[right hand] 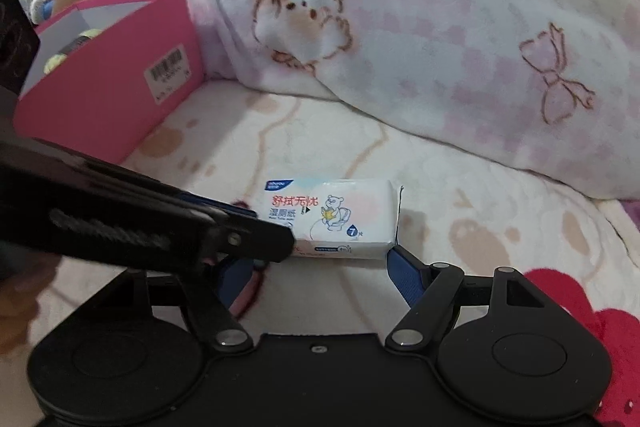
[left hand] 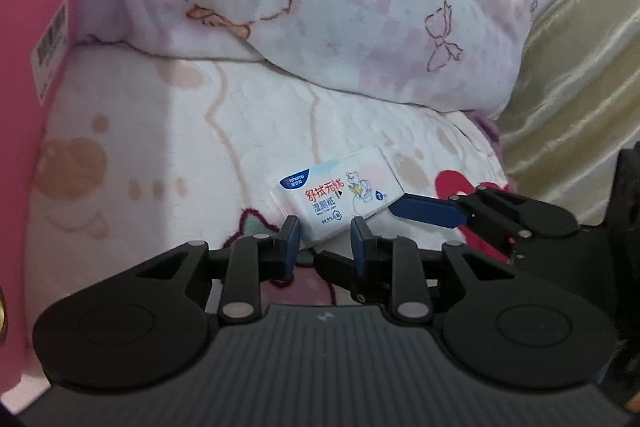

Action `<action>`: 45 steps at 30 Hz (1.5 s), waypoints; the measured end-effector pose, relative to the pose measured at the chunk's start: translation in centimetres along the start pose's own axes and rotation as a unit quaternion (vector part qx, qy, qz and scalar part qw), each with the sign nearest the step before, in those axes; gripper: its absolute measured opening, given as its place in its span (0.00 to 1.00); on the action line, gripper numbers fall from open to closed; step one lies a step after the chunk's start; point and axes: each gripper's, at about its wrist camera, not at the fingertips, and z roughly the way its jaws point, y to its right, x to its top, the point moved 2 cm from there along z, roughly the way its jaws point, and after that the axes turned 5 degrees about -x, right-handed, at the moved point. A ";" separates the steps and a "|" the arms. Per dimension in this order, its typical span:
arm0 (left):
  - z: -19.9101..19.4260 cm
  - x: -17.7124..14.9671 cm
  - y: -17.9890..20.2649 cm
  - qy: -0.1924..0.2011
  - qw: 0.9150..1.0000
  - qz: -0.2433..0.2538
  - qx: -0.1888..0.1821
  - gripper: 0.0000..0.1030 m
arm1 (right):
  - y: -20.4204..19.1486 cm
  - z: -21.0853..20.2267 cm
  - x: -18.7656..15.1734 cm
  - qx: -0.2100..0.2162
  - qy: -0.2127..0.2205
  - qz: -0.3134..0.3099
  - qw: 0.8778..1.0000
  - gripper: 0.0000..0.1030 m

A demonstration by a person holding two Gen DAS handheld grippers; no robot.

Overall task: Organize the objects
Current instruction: 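Close the right gripper on the white wipes packet, then lift the wipes packet with the right gripper toward the pink box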

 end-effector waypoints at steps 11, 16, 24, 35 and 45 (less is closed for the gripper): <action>1.0 -0.2 -1.0 0.034 0.999 -0.013 0.014 0.24 | 1.5 1.8 -0.6 0.004 0.004 0.023 1.000 0.90; 1.0 -0.2 -0.9 0.038 0.999 -0.004 0.015 0.24 | 1.3 1.9 -0.3 0.014 0.019 0.013 1.000 0.85; 0.9 -0.3 -0.4 0.033 0.999 0.006 0.014 0.24 | 1.1 1.5 0.1 0.029 0.021 0.018 0.999 0.76; -1.7 -0.3 1.6 0.026 0.999 0.034 0.033 0.24 | -0.7 -0.7 1.3 0.015 0.009 0.003 1.000 0.76; -6.0 -1.1 2.5 0.016 0.999 0.024 0.027 0.24 | -3.5 -4.2 1.7 0.009 0.010 -0.024 1.000 0.76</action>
